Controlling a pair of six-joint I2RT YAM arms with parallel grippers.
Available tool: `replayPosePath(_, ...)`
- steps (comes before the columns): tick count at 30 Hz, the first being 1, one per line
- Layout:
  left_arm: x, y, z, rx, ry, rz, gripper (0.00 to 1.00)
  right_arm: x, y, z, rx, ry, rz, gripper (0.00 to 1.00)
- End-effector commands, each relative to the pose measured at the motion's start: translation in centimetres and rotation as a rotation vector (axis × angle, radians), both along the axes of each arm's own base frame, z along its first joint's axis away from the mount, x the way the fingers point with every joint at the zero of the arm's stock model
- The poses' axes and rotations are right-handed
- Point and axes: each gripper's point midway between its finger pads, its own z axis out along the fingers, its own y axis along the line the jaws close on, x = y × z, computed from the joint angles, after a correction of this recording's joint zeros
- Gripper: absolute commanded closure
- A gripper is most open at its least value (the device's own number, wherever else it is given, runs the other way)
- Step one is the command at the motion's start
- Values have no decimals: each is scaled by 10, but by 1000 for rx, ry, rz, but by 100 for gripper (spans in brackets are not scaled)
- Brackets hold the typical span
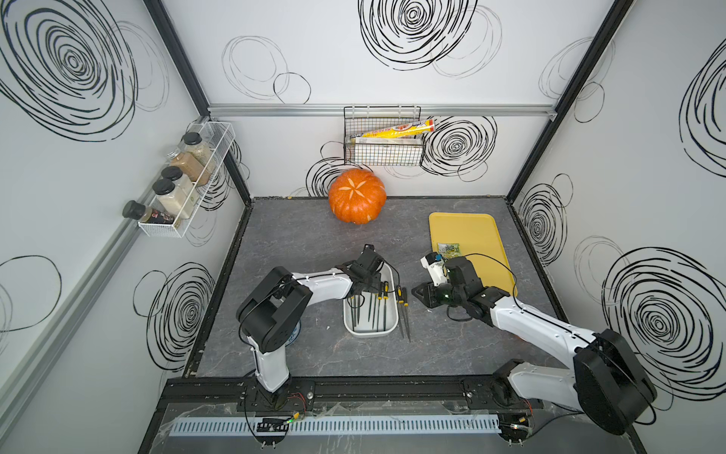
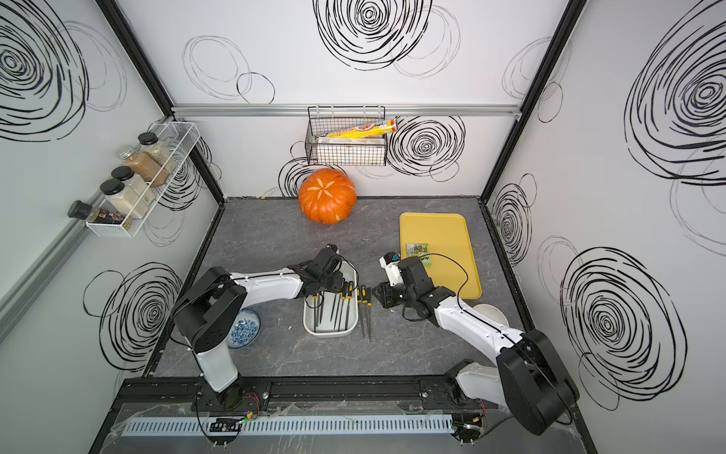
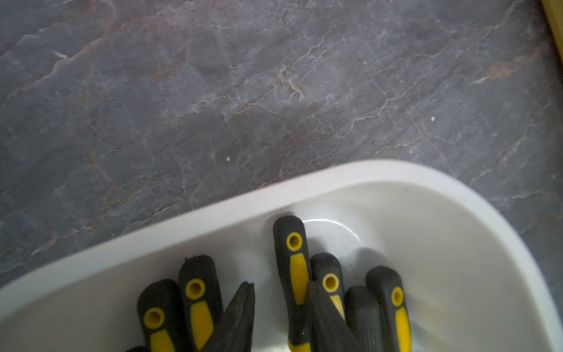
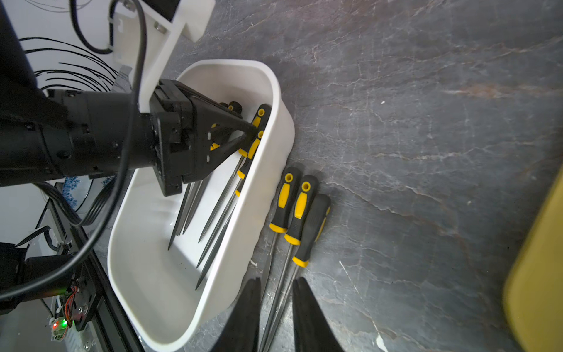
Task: Take the file tool out of the storage box
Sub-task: Pick up the file tool from the storage box.
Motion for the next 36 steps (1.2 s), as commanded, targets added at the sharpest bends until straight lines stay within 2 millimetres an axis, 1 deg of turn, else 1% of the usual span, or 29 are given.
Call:
replayPosePath(1, -2, 7, -19, 76, 39, 4, 75, -1, 2, -3, 10, 7, 10, 76)
replayPosePath(2, -3, 7, -22, 82, 53, 2, 79, -1, 2, -3, 10, 6, 9, 76)
replayPosePath(3, -4, 6, -24, 84, 64, 2, 81, -1, 2, -3, 10, 6, 9, 76)
replayPosePath(5, -6, 9, -29, 100, 81, 13, 83, -1, 1, -3, 10, 4, 8, 76)
replayPosePath(7, -5, 12, -31, 122, 85, 30, 82, 0, 1, -3, 9, 3, 7, 76)
replayPosePath(11, -6, 18, -30, 149, 86, 46, 75, 0, 2, -4, 8, 5, 7, 76)
replayPosePath(15, -7, 19, -22, 148, 69, 48, 63, 0, 1, -6, 6, 9, 5, 76)
replayPosePath(17, -8, 18, -23, 144, 73, 40, 59, 0, 1, -7, 5, 13, 6, 76)
replayPosePath(19, -7, 18, -26, 153, 77, 39, 57, 0, 1, -7, 3, 13, 5, 76)
replayPosePath(20, -7, 20, -26, 169, 79, 43, 58, 0, 1, -8, 2, 14, 4, 76)
replayPosePath(22, -7, 23, -25, 187, 76, 47, 67, 0, 1, -9, 2, 16, 5, 76)
replayPosePath(24, -8, 24, -22, 185, 66, 51, 69, 0, 1, -8, 3, 15, 6, 76)
replayPosePath(26, -9, 20, -13, 147, 51, 43, 68, 0, 1, -9, 0, 16, 4, 76)
replayPosePath(28, -9, 15, -5, 103, 35, 32, 65, 0, 1, -9, -1, 15, 2, 75)
replayPosePath(30, -10, 12, -4, 85, 34, 21, 64, 0, 1, -10, -2, 18, 3, 76)
replayPosePath(33, -9, 9, 0, 66, 24, 12, 66, 0, 1, -12, -5, 23, 3, 76)
replayPosePath(36, -6, 6, 18, 25, -36, 5, 65, 0, 1, -12, -5, 23, 1, 75)
